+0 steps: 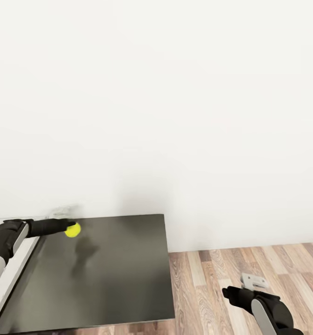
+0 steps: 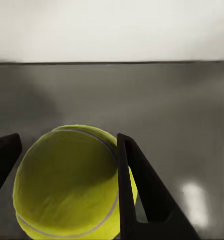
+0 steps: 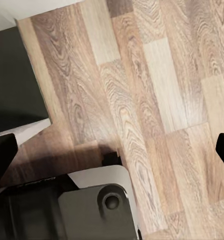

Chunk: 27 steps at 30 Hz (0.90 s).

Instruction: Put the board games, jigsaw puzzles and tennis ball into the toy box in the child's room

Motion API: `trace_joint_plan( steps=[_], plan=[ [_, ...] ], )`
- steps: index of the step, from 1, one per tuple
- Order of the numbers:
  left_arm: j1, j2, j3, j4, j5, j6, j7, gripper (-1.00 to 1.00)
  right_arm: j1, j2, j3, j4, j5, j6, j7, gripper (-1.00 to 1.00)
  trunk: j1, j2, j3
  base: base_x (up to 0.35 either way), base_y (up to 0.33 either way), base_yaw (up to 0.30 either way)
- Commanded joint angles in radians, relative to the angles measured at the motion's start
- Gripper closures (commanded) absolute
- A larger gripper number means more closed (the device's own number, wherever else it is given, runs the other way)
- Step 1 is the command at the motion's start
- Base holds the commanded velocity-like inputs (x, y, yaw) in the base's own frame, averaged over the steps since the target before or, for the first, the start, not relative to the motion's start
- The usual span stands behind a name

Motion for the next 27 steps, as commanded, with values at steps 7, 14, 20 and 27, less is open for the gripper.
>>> trace_joint_plan(
  steps=[7, 14, 20, 27],
  plan=[
    [0.012, 0.027, 0.006, 0.0, 0.013, 0.1, -0.188, 1.0, -0.001, 0.007, 0.0, -0.01, -0.01, 0.004, 0.029, -1.0, 0.001, -0.002, 0.009, -0.016, 0.0, -0.007],
    [0.08, 0.031, 0.025, 0.002, 0.035, 0.109, -0.504, 1.0, -0.001, 0.008, -0.001, -0.03, -0.011, 0.006, 0.099, -1.0, 0.001, -0.002, 0.021, -0.001, 0.0, 0.0],
    [0.105, 0.033, 0.135, -0.004, 0.031, 0.111, -0.654, 1.0, -0.001, 0.008, -0.001, -0.034, -0.01, 0.002, 0.235, -1.0, 0.001, -0.002, 0.03, 0.0, 0.0, 0.0],
    [0.113, 0.034, 0.169, -0.007, 0.03, 0.11, -0.684, 1.0, -0.001, 0.008, -0.002, -0.035, -0.01, 0.001, 0.274, -1.0, 0.001, -0.002, 0.041, 0.0, 0.0, 0.0]
  ],
)
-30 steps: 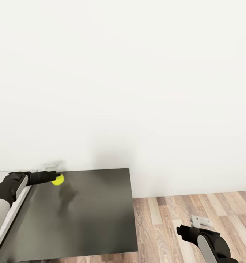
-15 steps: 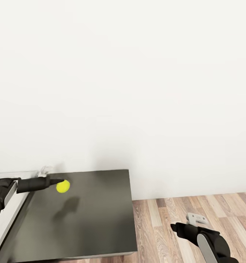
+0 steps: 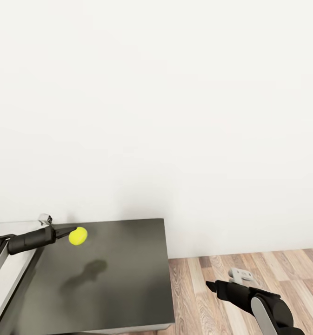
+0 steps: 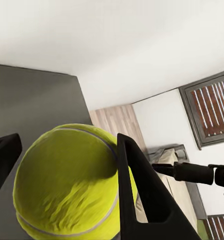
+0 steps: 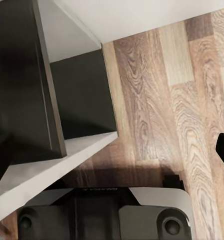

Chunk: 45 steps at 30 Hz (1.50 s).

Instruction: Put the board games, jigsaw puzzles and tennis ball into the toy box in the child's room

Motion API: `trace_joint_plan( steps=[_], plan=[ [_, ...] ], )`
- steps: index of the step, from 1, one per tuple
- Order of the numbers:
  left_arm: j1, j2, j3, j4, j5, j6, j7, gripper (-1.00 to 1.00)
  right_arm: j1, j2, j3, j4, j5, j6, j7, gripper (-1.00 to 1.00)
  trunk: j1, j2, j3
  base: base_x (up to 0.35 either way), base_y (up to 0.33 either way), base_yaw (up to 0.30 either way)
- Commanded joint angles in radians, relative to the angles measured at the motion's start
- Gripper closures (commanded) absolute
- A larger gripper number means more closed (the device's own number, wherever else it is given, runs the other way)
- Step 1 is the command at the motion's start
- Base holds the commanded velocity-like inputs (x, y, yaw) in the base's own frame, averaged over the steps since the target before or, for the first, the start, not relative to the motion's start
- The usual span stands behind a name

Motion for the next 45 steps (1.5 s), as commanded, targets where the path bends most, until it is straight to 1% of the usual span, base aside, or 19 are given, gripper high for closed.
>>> trace_joint_plan(
  steps=[1, 7, 20, 22, 26, 28, 45],
  plan=[
    [0.0, 0.0, 0.001, 0.0, -0.001, 0.01, -0.004, 1.0, -0.001, 0.0, 0.0, -0.001, -0.005, 0.005, -0.002, -1.0, 0.001, -0.002, 0.0, 0.0, 0.0, 0.0],
    [0.0, 0.0, 0.002, 0.0, 0.003, 0.01, -0.004, 1.0, -0.001, 0.0, 0.0, -0.014, -0.005, 0.007, -0.001, -1.0, 0.001, -0.002, 0.007, 0.0, 0.0, 0.0],
    [0.0, 0.0, 0.001, 0.0, 0.003, 0.01, -0.004, 1.0, -0.001, 0.001, -0.003, -0.025, -0.006, 0.001, 0.001, -1.0, 0.001, -0.002, 0.007, 0.0, 0.0, 0.0],
    [0.001, 0.0, 0.001, 0.0, 0.003, 0.01, -0.004, 1.0, -0.001, 0.001, -0.004, -0.041, -0.012, 0.001, 0.001, -1.0, 0.001, -0.002, 0.008, 0.0, 0.0, 0.0],
    [0.0, -0.001, 0.0, -0.001, 0.003, 0.01, -0.004, 1.0, -0.001, 0.0, -0.006, -0.061, -0.045, 0.0, 0.0, -1.0, 0.001, -0.002, 0.012, 0.0, 0.0, 0.0],
    [0.0, -0.001, 0.0, -0.001, 0.003, 0.01, -0.004, 1.0, -0.001, 0.0, -0.005, -0.064, -0.052, 0.001, -0.001, -1.0, 0.001, -0.002, 0.016, 0.0, 0.0, 0.0],
    [0.001, -0.002, -0.001, -0.006, 0.003, 0.01, -0.004, 1.0, -0.001, 0.0, -0.008, -0.067, -0.059, -0.002, 0.001, -1.0, 0.001, -0.002, 0.033, 0.0, 0.0, 0.0]
  ],
)
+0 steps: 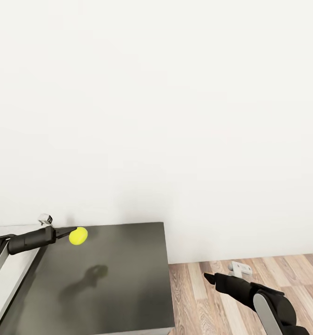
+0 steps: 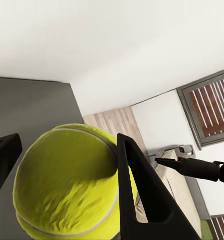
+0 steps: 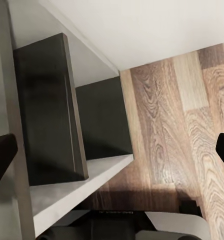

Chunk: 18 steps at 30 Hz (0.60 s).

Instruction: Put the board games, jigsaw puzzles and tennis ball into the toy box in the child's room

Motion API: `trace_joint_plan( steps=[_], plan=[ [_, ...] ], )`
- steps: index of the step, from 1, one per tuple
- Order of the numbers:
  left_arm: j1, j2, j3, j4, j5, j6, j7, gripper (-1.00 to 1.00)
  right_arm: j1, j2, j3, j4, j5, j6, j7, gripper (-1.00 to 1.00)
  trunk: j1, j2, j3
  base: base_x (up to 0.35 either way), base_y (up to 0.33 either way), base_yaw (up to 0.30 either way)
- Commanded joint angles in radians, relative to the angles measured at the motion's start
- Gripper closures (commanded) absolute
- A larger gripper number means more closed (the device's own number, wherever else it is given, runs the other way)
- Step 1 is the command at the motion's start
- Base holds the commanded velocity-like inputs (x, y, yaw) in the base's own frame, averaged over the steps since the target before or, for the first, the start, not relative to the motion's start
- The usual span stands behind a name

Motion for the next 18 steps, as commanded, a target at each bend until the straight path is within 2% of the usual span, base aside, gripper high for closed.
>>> trace_joint_plan(
  steps=[1, 6, 10, 12, 13, 18],
  plan=[
    [-0.001, 0.0, 0.0, 0.0, -0.001, 0.01, -0.004, 1.0, 0.0, 0.0, -0.001, -0.001, -0.005, 0.005, -0.003, -1.0, 0.001, -0.002, 0.0, 0.0, 0.0, 0.0],
    [0.0, 0.0, 0.0, -0.002, 0.0, 0.009, -0.004, 1.0, 0.003, -0.001, -0.002, -0.007, -0.005, 0.006, 0.01, -1.0, 0.001, -0.002, 0.008, 0.0, 0.0, 0.0],
    [0.0, 0.001, 0.0, -0.002, 0.0, 0.008, -0.004, 1.0, 0.008, -0.003, -0.022, -0.016, -0.007, 0.007, 0.102, -1.0, 0.001, -0.002, 0.015, 0.0, 0.0, 0.0],
    [0.0, 0.001, 0.0, -0.002, 0.0, 0.008, -0.004, 1.0, 0.011, -0.004, -0.056, -0.017, -0.007, 0.007, 0.17, -1.0, 0.001, -0.002, 0.018, 0.0, 0.0, 0.0],
    [0.0, 0.0, 0.0, -0.002, 0.0, 0.008, -0.004, 1.0, 0.014, -0.005, -0.088, -0.017, -0.007, 0.008, 0.225, -1.0, 0.001, -0.002, 0.02, 0.0, 0.0, 0.0],
    [0.0, 0.0, -0.001, -0.002, 0.001, 0.008, -0.004, 1.0, 0.018, -0.005, -0.271, -0.018, -0.008, 0.013, 0.575, -1.0, 0.001, -0.002, 0.028, 0.0, 0.0, 0.0]
  ],
)
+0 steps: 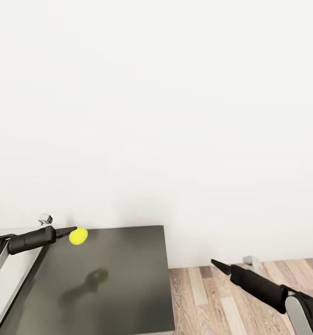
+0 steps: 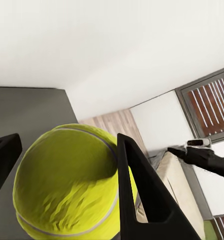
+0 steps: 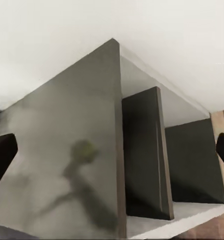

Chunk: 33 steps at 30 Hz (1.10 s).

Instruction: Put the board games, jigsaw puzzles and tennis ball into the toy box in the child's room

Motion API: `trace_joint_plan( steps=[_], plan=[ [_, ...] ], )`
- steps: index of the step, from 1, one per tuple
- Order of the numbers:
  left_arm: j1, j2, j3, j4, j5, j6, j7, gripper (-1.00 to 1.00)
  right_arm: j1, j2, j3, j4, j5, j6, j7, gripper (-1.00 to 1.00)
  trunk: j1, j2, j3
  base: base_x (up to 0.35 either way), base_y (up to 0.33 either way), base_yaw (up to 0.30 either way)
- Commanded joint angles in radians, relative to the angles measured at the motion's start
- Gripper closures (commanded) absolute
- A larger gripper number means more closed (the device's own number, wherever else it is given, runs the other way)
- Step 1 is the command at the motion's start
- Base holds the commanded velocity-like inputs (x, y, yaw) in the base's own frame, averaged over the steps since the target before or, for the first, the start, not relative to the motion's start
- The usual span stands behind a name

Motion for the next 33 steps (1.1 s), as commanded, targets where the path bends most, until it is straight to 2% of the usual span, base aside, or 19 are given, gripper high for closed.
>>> trace_joint_plan(
  steps=[1, 4, 7, 24, 33],
  plan=[
    [-0.001, 0.0, 0.0, 0.0, -0.001, 0.01, -0.004, 1.0, -0.001, 0.0, -0.027, -0.001, 0.002, 0.006, 0.067, -1.0, 0.001, -0.002, 0.0, 0.0, 0.0, 0.0],
    [-0.001, 0.0, 0.0, 0.0, -0.001, 0.01, -0.004, 1.0, -0.002, 0.0, -0.079, -0.001, 0.002, 0.006, 0.183, -1.0, 0.001, -0.002, 0.005, 0.0, 0.0, 0.0],
    [-0.001, 0.0, -0.001, 0.0, -0.001, 0.01, -0.004, 1.0, -0.002, 0.0, -0.101, -0.001, 0.002, 0.008, 0.223, -1.0, 0.001, -0.002, 0.01, 0.0, 0.0, 0.003],
    [-0.001, 0.0, -0.001, 0.0, -0.001, 0.01, -0.004, 1.0, -0.003, 0.003, -0.102, 0.001, 0.002, 0.007, 0.251, -1.0, 0.001, -0.002, 0.013, 0.0, 0.0, 0.002],
    [-0.001, 0.0, -0.001, 0.0, -0.001, 0.01, -0.004, 1.0, -0.003, 0.003, -0.105, 0.001, 0.002, -0.002, 0.27, -1.0, 0.001, -0.002, 0.026, 0.0, 0.0, 0.0]
  ],
)
